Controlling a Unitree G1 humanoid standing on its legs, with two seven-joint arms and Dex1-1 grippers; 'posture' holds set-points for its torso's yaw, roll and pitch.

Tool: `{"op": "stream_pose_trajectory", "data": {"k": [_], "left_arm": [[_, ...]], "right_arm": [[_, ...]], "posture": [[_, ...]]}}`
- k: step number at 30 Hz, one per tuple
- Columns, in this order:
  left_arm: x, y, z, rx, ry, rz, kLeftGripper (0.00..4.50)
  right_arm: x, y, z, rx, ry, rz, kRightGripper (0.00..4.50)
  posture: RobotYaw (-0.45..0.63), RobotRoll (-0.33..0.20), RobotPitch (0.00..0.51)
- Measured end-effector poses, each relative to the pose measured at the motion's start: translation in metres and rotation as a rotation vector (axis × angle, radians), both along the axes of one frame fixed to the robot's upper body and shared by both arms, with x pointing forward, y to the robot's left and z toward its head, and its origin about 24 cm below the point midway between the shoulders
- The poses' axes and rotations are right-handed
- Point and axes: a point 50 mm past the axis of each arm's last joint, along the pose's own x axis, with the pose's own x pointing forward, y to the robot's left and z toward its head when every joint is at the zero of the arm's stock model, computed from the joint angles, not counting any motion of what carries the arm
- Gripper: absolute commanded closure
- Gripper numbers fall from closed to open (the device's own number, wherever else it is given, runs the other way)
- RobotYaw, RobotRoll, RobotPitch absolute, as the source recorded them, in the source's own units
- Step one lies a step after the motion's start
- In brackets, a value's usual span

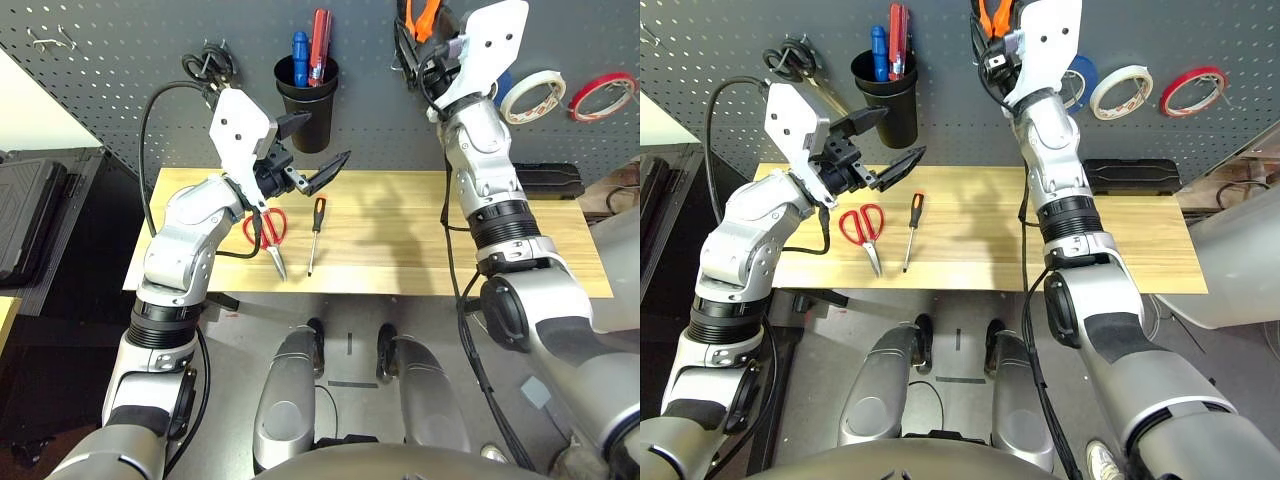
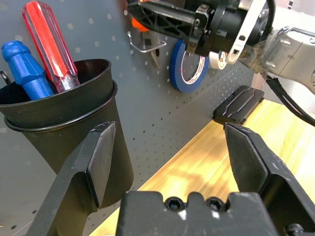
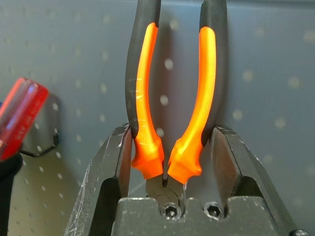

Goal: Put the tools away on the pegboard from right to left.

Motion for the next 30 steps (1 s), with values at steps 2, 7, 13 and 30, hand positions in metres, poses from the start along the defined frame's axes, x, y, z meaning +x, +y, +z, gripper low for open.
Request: {"op": "stream_pose_trajectory", "data": {"k": [2, 7, 13, 30], "left_arm": [[0.000, 0.000, 0.000, 0.001, 0.000, 0.001, 0.00], [0.000, 0.000, 0.000, 0.003, -0.002, 0.002, 0.00], [0.000, 0.000, 0.000, 0.005, -0.006, 0.002, 0.00], [-0.001, 0.007, -0.011, 0.028, 0.018, 0.026, 0.00]], "right_arm": [[0.000, 0.000, -0.001, 0.003, 0.003, -0.005, 1.63], [-0.004, -0.002, -0.004, -0.001, -0.032, -0.008, 0.02], [-0.022, -0.010, -0.008, -0.016, -0.159, -0.010, 0.02], [-0.103, -0.059, -0.097, -0.378, 0.138, 0.095, 0.02]], "posture": [[0.23, 0.000, 0.232], [0.23, 0.000, 0.232], [0.22, 0.000, 0.234], [0.21, 0.000, 0.241]]}}
